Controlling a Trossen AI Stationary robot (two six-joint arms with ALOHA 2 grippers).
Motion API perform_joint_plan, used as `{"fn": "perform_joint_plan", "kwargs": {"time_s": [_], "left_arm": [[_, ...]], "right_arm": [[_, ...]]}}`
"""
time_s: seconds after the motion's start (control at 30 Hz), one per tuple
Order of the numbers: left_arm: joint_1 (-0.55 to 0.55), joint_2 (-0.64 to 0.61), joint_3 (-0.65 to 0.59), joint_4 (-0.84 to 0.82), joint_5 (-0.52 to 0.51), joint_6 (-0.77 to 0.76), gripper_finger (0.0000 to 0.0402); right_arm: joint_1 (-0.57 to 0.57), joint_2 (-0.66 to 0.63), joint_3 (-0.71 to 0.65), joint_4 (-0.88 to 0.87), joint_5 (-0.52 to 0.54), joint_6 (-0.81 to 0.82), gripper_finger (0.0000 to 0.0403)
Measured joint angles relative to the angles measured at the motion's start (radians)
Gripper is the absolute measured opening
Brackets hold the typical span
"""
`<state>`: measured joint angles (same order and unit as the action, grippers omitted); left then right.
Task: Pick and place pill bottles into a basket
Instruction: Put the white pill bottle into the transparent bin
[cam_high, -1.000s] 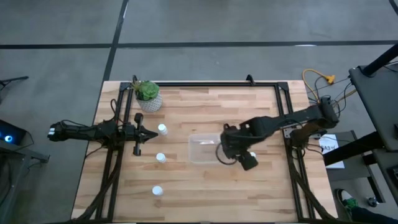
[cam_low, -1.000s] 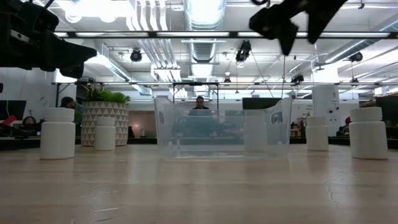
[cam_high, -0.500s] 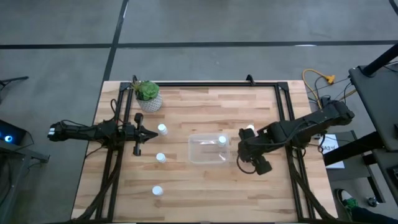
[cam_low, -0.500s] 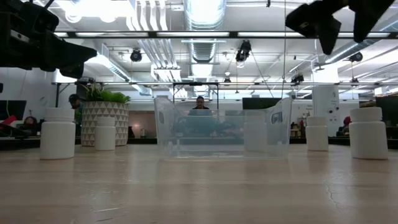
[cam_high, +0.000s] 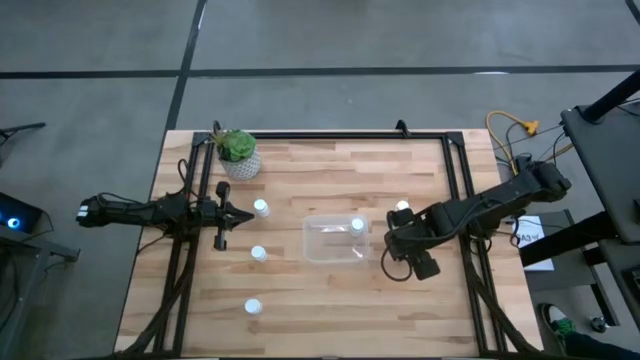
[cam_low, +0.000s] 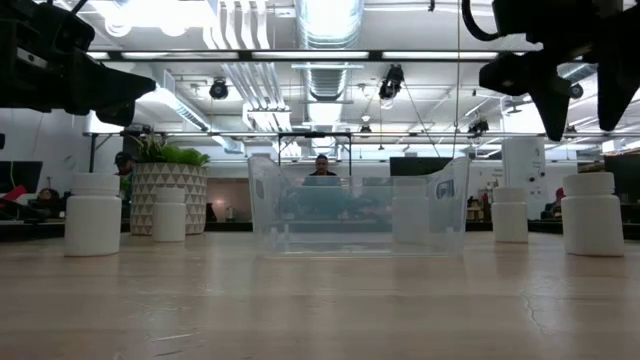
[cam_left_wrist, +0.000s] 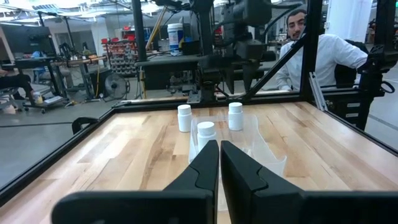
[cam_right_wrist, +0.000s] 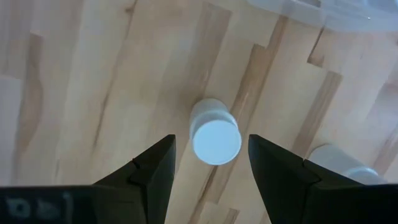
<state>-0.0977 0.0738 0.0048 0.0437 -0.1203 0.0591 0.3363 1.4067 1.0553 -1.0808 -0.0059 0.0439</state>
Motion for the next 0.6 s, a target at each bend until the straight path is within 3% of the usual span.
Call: {"fn": "perform_joint_plan", "kwargs": {"time_s": [0.6], "left_arm": [[0.000, 0.000, 0.000, 0.000, 0.000, 0.000, 0.0000]], "right_arm": [[0.000, 0.000, -0.056, 0.042, 0.009, 0.006, 0.0192]]}}
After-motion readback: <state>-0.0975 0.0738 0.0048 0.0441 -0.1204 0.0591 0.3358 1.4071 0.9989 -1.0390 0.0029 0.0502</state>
